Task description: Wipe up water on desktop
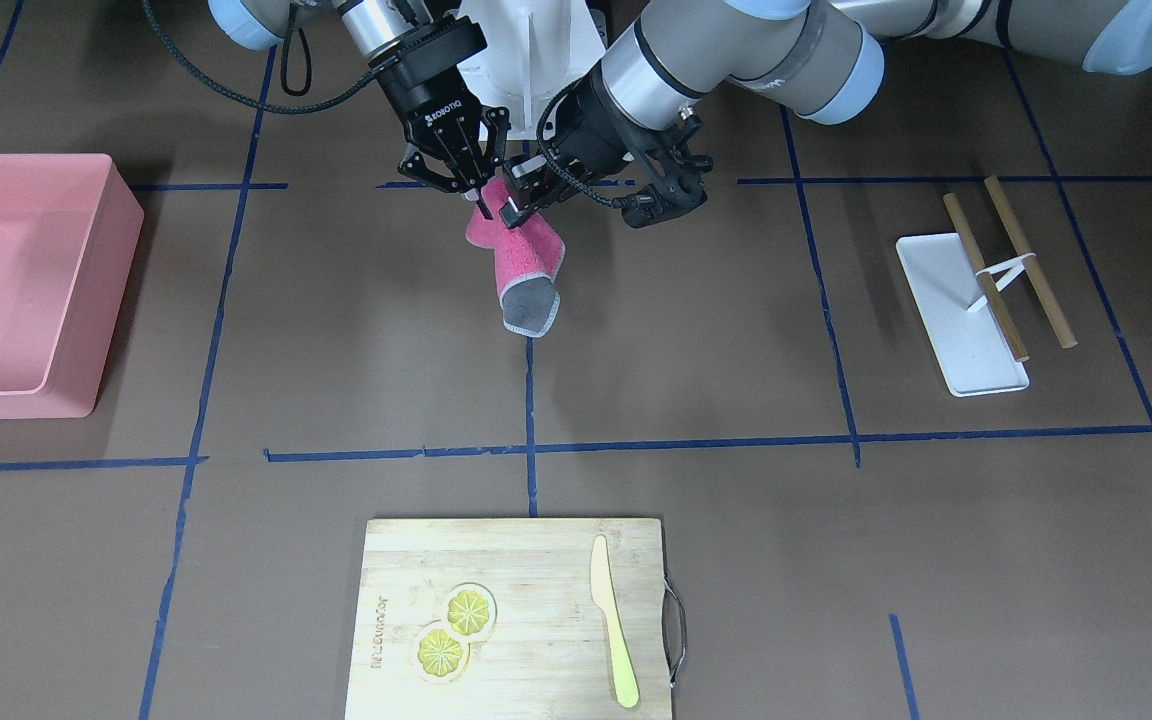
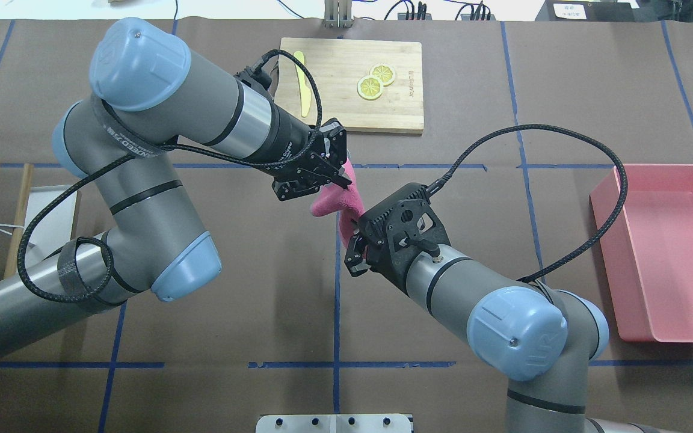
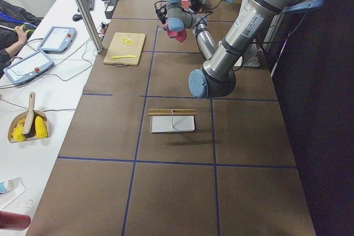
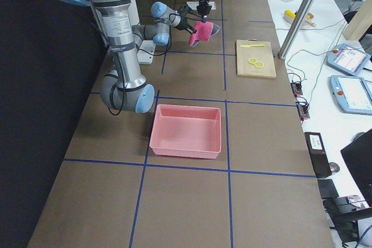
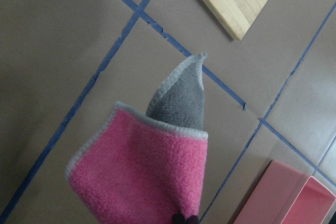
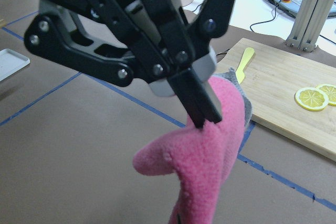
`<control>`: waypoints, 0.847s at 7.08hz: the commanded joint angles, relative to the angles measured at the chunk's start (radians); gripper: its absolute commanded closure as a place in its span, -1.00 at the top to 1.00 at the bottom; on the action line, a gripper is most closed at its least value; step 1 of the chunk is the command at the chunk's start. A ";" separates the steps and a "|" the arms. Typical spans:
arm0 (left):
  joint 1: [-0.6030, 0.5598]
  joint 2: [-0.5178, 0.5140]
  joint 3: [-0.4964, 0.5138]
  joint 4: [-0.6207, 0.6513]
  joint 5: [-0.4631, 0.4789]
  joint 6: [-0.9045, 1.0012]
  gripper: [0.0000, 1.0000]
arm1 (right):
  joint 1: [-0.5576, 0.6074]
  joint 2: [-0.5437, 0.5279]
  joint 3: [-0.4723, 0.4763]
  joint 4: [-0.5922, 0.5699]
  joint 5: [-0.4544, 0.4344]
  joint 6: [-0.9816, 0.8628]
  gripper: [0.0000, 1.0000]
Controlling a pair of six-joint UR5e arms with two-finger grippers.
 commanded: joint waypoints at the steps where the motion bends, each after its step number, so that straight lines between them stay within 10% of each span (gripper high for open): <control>1: 0.000 0.000 0.000 -0.001 0.000 0.004 -0.80 | 0.000 0.000 0.001 0.000 0.000 0.023 -1.00; 2: 0.000 0.002 -0.001 -0.003 0.000 0.013 0.62 | 0.000 0.000 0.002 0.000 0.000 0.023 -1.00; 3: 0.000 0.002 -0.003 -0.003 0.000 0.021 1.00 | 0.000 0.000 0.002 0.000 0.000 0.023 -1.00; 6: -0.009 0.014 -0.027 0.000 0.000 0.024 1.00 | 0.006 -0.003 0.008 -0.011 0.000 0.021 -1.00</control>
